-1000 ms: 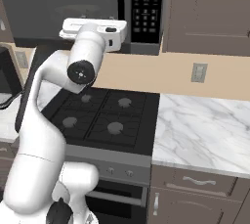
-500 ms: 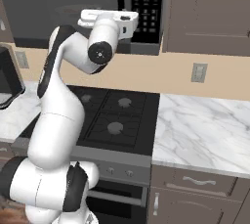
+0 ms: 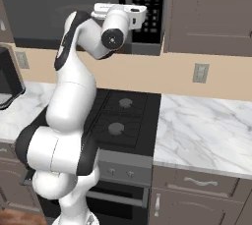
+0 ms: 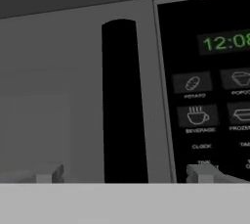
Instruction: The microwave is finished heating the fish and sweet potato. Take the bowl containing the food and place it on the dining counter.
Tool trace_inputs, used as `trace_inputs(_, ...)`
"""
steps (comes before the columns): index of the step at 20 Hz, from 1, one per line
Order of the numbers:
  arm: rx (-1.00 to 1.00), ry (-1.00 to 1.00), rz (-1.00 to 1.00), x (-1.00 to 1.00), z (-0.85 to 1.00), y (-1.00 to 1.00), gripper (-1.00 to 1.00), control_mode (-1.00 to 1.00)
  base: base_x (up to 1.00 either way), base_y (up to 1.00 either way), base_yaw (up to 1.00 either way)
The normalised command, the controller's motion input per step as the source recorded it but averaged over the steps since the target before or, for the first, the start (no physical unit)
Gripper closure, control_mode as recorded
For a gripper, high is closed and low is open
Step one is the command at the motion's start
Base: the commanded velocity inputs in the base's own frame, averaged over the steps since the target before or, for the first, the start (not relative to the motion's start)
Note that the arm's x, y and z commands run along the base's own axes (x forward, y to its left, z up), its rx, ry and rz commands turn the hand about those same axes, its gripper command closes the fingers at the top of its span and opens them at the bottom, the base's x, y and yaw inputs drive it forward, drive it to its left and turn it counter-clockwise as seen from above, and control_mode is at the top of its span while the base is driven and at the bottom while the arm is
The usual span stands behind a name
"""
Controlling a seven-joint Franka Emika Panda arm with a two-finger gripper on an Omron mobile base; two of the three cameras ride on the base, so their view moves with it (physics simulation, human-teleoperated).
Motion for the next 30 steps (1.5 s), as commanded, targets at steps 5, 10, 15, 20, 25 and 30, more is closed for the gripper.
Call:
trace_inputs(5,0.0,0.01,0.0,0.71,0.0,-0.02,-1.0,-1.0,0.0,0.0,0.0)
trace_inputs(10,0.0,0.03,0.0,0.7,0.0,-0.06,-1.0,-1.0,0.0,0.0,0.0)
trace_inputs(15,0.0,0.02,0.0,0.57,0.0,-0.06,1.0,-1.0,0.0,0.0,0.0)
trace_inputs(20,0.0,0.0,0.0,0.03,0.0,0.0,1.0,-1.0,0.0,0.0,0.0)
trace_inputs(25,0.0,0.0,0.0,0.0,0.0,0.0,1.0,-1.0,0.0,0.0,0.0)
trace_inputs(30,0.0,0.0,0.0,0.0,0.0,0.0,1.0,-1.0,0.0,0.0,0.0)
